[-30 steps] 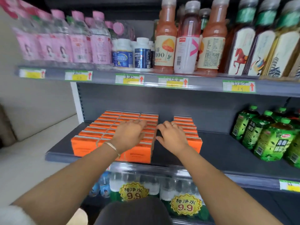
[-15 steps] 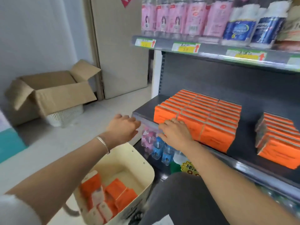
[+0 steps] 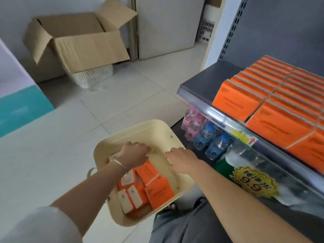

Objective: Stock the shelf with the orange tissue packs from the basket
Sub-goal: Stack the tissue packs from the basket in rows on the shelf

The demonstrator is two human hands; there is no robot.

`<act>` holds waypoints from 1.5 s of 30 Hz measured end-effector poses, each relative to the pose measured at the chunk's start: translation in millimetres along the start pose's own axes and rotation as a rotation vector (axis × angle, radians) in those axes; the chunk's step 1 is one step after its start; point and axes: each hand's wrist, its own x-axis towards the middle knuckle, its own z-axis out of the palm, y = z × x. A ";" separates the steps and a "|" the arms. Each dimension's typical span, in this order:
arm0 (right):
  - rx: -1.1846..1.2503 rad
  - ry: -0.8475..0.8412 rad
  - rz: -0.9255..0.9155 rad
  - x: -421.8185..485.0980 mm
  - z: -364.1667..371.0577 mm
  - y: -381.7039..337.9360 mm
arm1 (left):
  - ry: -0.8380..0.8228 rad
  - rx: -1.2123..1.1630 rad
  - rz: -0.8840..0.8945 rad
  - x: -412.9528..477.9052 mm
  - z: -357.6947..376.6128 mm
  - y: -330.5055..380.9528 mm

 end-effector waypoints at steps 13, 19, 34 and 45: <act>-0.038 -0.343 -0.183 98.9 103.8 3.6 | -0.280 -0.174 -0.090 58.3 117.9 -10.9; -0.141 -0.389 -0.230 126.3 144.9 -1.7 | -0.408 -0.272 -0.144 68.7 156.3 -5.7; -0.135 -0.443 -0.123 115.0 110.5 30.5 | -0.582 -0.673 -0.232 102.4 195.9 30.4; -0.063 -0.459 -0.113 104.7 106.0 32.8 | -0.484 -0.604 -0.172 92.5 191.8 38.8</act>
